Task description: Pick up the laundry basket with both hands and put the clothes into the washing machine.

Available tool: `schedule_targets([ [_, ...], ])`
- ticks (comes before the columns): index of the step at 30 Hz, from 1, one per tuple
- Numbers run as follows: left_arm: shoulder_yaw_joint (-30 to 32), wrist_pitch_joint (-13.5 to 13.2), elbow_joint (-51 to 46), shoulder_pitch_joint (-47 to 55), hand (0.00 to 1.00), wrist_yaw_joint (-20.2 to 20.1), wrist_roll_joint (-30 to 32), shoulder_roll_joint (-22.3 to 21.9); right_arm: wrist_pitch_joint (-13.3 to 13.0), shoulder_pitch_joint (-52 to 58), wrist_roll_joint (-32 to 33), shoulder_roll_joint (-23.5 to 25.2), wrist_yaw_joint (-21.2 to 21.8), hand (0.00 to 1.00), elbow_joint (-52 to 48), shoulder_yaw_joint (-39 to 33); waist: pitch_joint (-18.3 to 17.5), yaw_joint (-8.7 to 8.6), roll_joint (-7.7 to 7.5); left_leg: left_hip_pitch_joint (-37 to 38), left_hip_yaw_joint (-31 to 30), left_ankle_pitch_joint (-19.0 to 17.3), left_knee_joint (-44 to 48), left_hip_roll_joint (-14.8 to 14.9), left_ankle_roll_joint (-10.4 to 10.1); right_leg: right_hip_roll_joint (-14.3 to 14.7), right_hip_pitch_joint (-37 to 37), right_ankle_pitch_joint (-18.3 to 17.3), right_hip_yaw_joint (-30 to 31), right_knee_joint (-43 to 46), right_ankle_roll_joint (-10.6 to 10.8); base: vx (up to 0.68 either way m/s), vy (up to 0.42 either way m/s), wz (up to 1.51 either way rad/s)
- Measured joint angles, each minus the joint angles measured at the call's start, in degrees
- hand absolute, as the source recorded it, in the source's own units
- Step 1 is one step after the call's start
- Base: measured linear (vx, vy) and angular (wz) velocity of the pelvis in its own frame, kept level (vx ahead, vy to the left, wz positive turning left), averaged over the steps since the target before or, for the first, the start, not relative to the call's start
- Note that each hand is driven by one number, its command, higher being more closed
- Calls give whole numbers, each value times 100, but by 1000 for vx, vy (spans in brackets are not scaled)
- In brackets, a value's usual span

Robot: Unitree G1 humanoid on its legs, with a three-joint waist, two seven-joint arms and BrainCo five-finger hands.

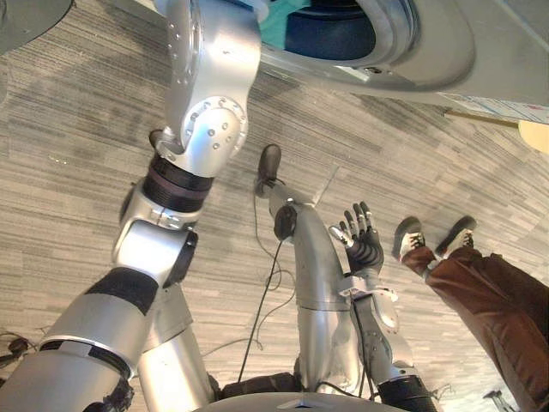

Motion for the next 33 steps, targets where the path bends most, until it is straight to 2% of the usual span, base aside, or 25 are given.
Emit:
schedule_targets([
  [3, -99, -185, -714, 594, 100, 0, -152, -254, 106, 4, -2, -16, 67, 0, -33, -6, -3, -49, 6, 9, -2, 22, -55, -44, -26, -20, 15, 26, -6, -49, 12, -68, -3, 3],
  [4, -217, -372, -1000, 865, 0, -5, -143, -492, 140, 4, -4, -21, 68, 0, -34, -6, -3, -28, 7, 9, -3, 23, -64, -60, -27, -34, 14, 26, -10, -50, 13, -67, -7, 5],
  [8, -407, -470, -1064, 1120, 0, -18, 44, -1176, 192, 2, -14, -43, 67, 0, -25, -12, -1, 53, 10, 49, -3, 77, -151, -161, 26, -94, 42, 16, -10, -74, 36, -66, -5, 9],
  [10, -414, -289, -374, 1095, 0, -161, 1146, -1417, 187, -65, 0, -50, 94, 0, 84, -26, 0, 159, 12, 98, -24, 107, -144, -173, 84, -95, 138, 38, -33, -104, 81, -57, -2, 7],
  [11, -413, -155, -169, 1049, 0, -257, 1393, -1414, 178, -116, 7, -43, 100, 0, 137, -28, 0, 175, 13, 102, -49, 127, -138, -181, 122, -96, 160, 29, -42, -103, 94, -58, -7, 14],
  [12, -408, 232, 310, 916, 0, -442, 2179, -1409, 130, -257, 114, -31, 110, 0, 223, -31, 0, 223, 13, 114, -84, 150, -137, -199, 184, -108, 199, 23, -64, -90, 101, -36, -6, 12],
  [13, -407, 476, 531, 830, 0, -539, 2663, -1405, 113, -321, 181, -16, 119, 0, 264, -29, 0, 244, 13, 124, -86, 158, -134, -212, 206, -129, 207, 7, -72, -68, 109, -56, -12, 18],
  [14, -404, 945, 852, 641, 0, -652, 3422, -1396, 96, -442, 242, 14, 159, 0, 354, -26, 0, 248, 13, 145, -85, 159, -115, -234, 212, -165, 218, -21, -73, -15, 105, -41, -10, 12],
  [15, -407, 1239, 1058, 530, 0, -736, 3833, -1397, 92, -510, 243, 31, 217, 0, 377, 11, 0, 245, 13, 166, -84, 154, -98, -233, 219, -166, 240, -31, -67, -8, 110, -68, -18, 6],
  [17, -424, 1629, 1460, 368, 0, -753, 4617, -1398, 72, -628, 262, 98, 239, 0, 421, 109, -1, 194, 13, 237, -78, 120, -69, -219, 260, -149, 281, -32, -29, -7, 111, -81, -24, -16],
  [18, -418, 1783, 1548, 304, 0, -739, 4796, -1398, 66, -648, 370, 103, 243, 0, 417, 135, -1, 156, 13, 261, -53, 98, -55, -194, 277, -123, 278, -28, 9, -14, 105, -82, -24, -24],
  [20, -389, 1907, 1689, 171, 0, -722, 4837, -1391, 66, -648, 429, 98, 238, 0, 431, 108, -1, 132, 13, 265, -19, 53, -54, -139, 264, -51, 259, 6, 58, -63, 70, -74, -21, -24],
  [26, -186, 1931, 1748, -123, 0, -574, 4732, -1352, 66, -647, 463, -28, 237, 0, 596, -42, 2, 78, 19, 258, 88, 92, -234, -127, 235, 31, 166, 140, 157, -273, 53, -77, -18, -13],
  [30, -218, 2075, 1745, -346, 0, -172, 5252, -1281, -33, -647, 465, -57, 268, 0, 674, -101, 4, 93, 21, 259, 143, 119, -227, -121, 274, 21, 149, 192, 167, -264, 80, -65, -13, 0],
  [32, -376, 2237, 1744, -486, 0, 97, 5397, -1143, -117, -644, 466, -79, 345, 0, 710, -95, 4, 107, 21, 259, 174, 120, -215, -106, 274, 24, 132, 213, 185, -266, 89, -67, -17, -5],
  [33, -605, 2484, 1744, -681, 0, 429, 5625, -918, -182, -625, 464, -152, 375, 0, 723, -53, 4, 131, 21, 259, 226, 119, -205, -77, 273, 46, 108, 254, 220, -288, 99, -44, -11, -12],
])
